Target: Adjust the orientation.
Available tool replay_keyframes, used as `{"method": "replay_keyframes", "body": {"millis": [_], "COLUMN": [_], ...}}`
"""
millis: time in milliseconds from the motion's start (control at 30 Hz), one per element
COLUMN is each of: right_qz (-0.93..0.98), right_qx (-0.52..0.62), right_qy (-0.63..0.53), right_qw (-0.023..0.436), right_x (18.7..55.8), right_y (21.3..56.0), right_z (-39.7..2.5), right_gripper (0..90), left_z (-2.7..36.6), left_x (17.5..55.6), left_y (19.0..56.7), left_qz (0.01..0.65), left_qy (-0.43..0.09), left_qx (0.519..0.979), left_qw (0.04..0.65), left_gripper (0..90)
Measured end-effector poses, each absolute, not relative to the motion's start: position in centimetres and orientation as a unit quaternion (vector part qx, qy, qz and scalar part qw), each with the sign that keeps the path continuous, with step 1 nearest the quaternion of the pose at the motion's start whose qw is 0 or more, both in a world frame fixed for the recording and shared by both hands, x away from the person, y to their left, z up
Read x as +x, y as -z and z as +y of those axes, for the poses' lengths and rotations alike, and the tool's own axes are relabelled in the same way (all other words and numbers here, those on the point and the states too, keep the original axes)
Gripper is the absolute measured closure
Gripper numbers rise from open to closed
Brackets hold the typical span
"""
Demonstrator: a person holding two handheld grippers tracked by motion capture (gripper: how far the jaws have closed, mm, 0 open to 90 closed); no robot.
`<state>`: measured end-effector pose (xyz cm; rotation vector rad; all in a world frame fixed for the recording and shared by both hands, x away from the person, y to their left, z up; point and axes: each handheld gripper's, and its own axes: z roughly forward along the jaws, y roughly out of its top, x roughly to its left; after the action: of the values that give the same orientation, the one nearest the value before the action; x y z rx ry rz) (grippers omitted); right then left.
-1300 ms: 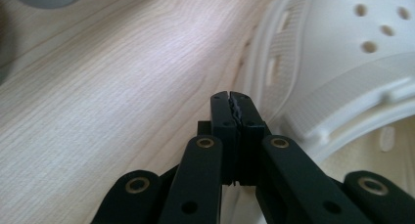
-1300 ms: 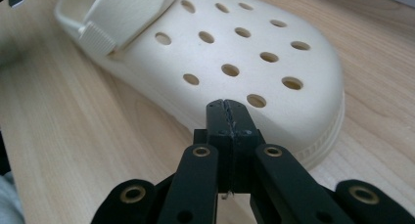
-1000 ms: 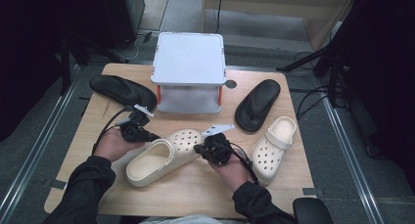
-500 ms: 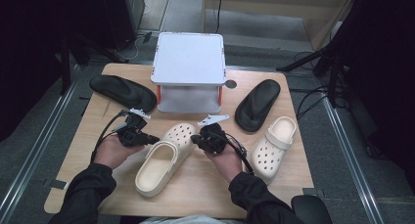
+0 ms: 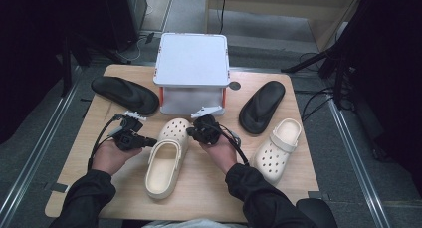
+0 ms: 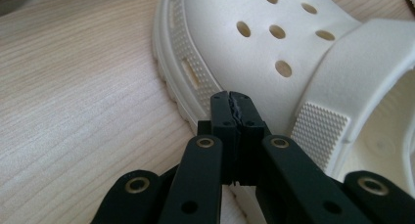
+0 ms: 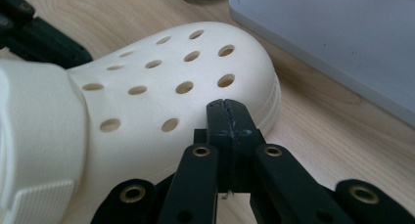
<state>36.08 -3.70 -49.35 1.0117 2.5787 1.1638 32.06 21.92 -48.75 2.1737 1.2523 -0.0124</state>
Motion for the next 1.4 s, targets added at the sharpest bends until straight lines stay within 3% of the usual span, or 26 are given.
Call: {"method": "replay_keyframes", "body": {"millis": [167, 567, 900, 1067, 1400], "right_qz": [0.858, 0.854, 0.854, 0.85, 0.843], "right_qx": [0.334, 0.327, 0.308, 0.31, 0.318], "right_qy": [-0.387, -0.403, -0.417, -0.424, -0.428], "right_qw": [0.055, 0.032, 0.047, 0.046, 0.072], "right_x": [36.9, 35.7, 33.5, 32.3, 29.6], "right_y": [49.3, 48.4, 46.7, 46.0, 45.6], "right_z": [-3.5, -5.6, -8.0, -10.2, -15.4], "right_gripper": [90.0, 90.0, 77.6, 64.2, 61.8], "left_z": [22.0, 23.2, 23.6, 23.6, 23.1], "left_x": [31.5, 31.4, 30.9, 31.1, 31.4], "left_y": [48.8, 48.1, 47.4, 47.4, 46.8], "left_qz": [0.479, 0.493, 0.485, 0.483, 0.477], "left_qy": [-0.001, -0.01, -0.024, -0.032, -0.048], "left_qx": [0.813, 0.796, 0.799, 0.8, 0.803], "left_qw": [0.33, 0.351, 0.356, 0.353, 0.355], "left_gripper": [89.5, 73.8, 46.5, 44.4, 44.1]}}
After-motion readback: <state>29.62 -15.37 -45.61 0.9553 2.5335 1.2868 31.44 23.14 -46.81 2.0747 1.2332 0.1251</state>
